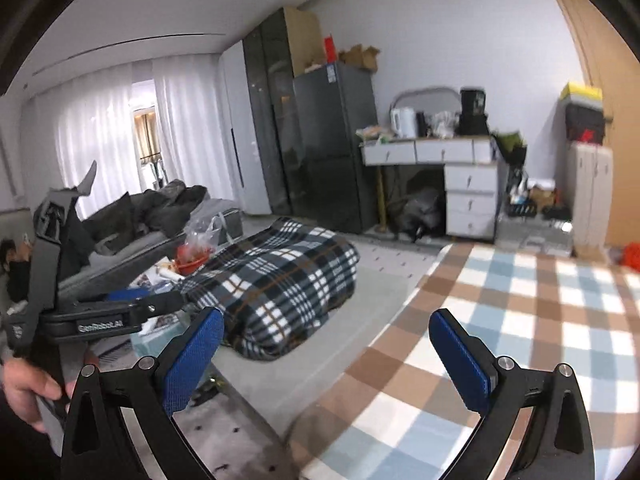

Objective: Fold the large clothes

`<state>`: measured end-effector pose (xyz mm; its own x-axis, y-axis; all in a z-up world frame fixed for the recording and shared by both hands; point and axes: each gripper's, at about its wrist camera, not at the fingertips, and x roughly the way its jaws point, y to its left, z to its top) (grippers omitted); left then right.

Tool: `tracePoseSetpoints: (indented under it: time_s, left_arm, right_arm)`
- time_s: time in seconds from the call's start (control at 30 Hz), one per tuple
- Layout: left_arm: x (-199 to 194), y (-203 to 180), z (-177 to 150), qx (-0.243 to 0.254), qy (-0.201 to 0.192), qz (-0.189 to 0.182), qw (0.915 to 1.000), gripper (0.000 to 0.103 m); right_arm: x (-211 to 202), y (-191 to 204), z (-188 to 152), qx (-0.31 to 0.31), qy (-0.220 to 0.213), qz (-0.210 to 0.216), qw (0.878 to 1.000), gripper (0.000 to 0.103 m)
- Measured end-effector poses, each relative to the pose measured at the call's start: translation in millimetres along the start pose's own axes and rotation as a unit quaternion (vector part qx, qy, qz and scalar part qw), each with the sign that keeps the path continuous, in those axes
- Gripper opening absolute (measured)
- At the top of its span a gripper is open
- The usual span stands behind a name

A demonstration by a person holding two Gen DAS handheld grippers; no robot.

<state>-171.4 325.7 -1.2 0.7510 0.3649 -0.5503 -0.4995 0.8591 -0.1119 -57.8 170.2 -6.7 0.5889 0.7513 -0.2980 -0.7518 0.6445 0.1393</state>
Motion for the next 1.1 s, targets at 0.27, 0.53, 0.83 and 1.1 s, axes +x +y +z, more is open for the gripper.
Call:
tracePoseSetpoints:
  time_s: [0.27, 0.53, 0.83, 1.1]
  left_arm:
    - [-22, -8, -4, 0.047, -0.058, 0.034, 0.9966, 0.087]
    - [-26, 10, -9, 0.029, -0.082, 0.042, 0.9953, 0.089]
    - [-26, 3, -20, 0.038, -0.082, 0.039, 0.9951, 0.089]
    - [-22, 2, -25, 0.037, -0.08, 0.042, 0.9952, 0.089]
  right_arm:
    - [-30, 21, -4, -0.009, -0.024, -0.005, 1.0, 0.103]
    - [-29, 30, -9, -0.018, -0.025, 0.017, 0.999, 0.103]
    - [-23, 30, -9, -0.007, -0.033, 0.04, 0.999, 0.103]
    - [-21, 25, -15, 0.003, -0.028, 0.035, 0.999, 0.103]
